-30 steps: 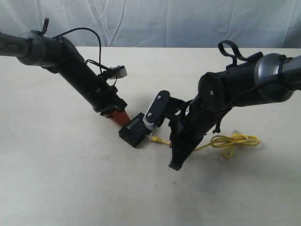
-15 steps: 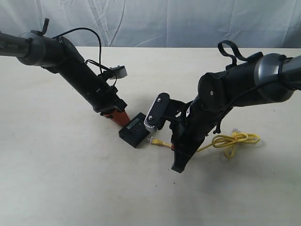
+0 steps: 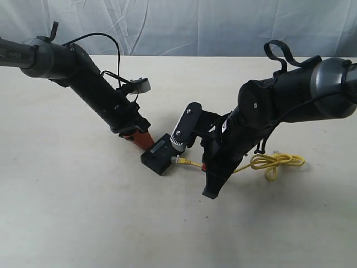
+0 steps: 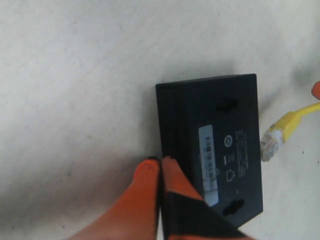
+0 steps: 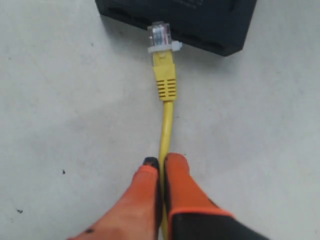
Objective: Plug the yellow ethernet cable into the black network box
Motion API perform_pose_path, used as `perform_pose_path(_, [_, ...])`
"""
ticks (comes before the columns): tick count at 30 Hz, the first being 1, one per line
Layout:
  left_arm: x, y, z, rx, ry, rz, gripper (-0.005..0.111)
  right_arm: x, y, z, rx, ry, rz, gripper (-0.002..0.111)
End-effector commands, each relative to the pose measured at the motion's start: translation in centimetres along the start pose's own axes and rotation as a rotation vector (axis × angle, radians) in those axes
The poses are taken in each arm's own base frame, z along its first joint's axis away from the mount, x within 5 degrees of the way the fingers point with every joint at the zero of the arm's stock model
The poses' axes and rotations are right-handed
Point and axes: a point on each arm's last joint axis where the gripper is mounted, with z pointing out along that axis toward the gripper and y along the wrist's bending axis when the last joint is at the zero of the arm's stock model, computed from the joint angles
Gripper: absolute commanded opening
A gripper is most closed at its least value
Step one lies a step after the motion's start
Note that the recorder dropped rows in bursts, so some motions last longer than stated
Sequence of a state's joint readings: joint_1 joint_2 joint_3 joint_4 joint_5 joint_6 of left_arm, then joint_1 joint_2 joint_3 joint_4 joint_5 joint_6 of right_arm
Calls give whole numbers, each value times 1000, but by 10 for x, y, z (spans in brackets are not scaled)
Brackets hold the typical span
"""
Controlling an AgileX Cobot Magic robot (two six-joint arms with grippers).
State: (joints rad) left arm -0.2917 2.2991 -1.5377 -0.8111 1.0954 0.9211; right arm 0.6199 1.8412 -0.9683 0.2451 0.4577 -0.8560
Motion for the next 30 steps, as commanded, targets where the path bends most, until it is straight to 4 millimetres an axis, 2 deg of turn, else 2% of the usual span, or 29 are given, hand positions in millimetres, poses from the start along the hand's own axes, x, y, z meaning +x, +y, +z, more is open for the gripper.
perform_pose_path(1, [1, 1, 1, 6, 3, 0, 0, 2, 1, 1, 1, 4, -2, -1])
perform_pose_path(9, [1, 1, 1, 6, 3, 0, 0, 4, 1, 8, -13, 24, -5, -1])
perform_pose_path(30, [1, 0, 1, 8, 5, 1, 0, 2, -1, 8, 17, -2, 21, -1])
